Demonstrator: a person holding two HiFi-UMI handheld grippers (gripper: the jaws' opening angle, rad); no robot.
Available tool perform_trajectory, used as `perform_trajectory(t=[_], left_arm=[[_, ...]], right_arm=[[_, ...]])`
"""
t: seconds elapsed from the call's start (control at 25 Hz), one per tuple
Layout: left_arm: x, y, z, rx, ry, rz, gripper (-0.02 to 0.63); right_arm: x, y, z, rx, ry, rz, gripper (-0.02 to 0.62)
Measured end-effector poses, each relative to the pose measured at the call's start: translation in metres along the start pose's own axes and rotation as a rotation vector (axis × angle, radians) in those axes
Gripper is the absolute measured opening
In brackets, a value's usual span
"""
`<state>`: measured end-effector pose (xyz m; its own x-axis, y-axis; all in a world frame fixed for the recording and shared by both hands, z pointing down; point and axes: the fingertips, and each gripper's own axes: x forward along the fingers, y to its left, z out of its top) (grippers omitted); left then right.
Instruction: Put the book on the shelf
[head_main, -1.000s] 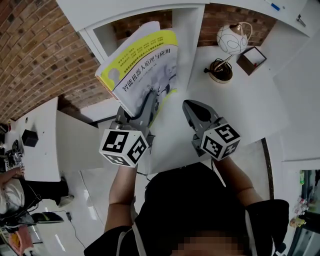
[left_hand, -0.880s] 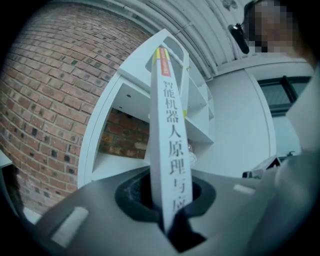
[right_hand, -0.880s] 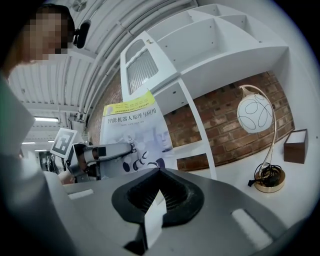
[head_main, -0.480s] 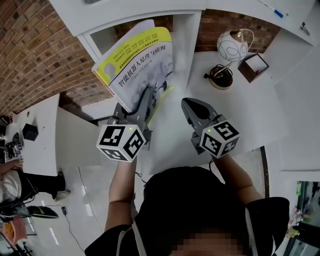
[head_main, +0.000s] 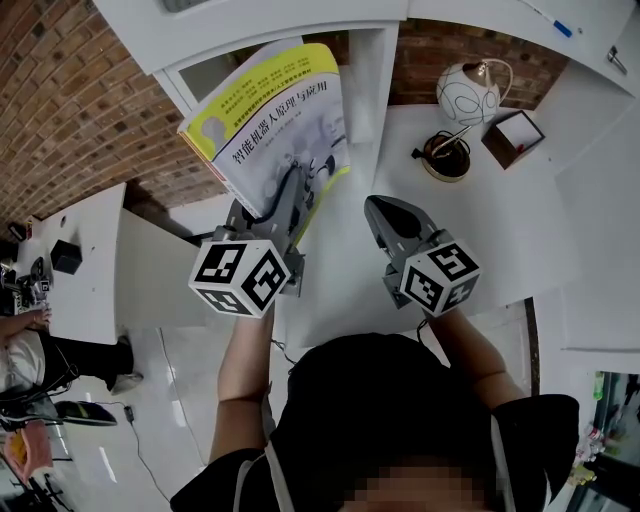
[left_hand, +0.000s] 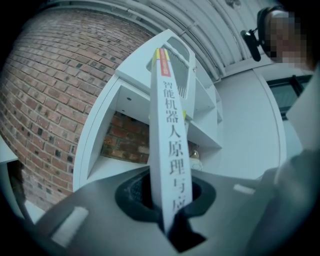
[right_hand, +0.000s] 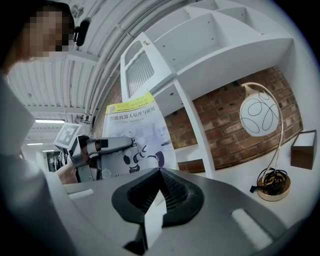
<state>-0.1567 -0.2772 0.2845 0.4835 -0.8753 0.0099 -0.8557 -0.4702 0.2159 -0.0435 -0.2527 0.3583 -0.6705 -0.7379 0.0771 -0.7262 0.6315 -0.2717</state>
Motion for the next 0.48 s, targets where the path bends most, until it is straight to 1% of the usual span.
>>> perform_trajectory(t=[0.28, 0.48], left_arm=[[0.005, 0.0, -0.003, -0.028, -0.006, 0.035, 0.066], [0.007, 0.003, -0.007, -0.053, -0.013, 0.064, 0.066]], right_arm=[[0.01, -0.007, 0.012, -0.03, -0.011, 0.008, -0.005], [0.018, -0.011, 0.016, -0.02, -0.009, 0.011, -0.005]])
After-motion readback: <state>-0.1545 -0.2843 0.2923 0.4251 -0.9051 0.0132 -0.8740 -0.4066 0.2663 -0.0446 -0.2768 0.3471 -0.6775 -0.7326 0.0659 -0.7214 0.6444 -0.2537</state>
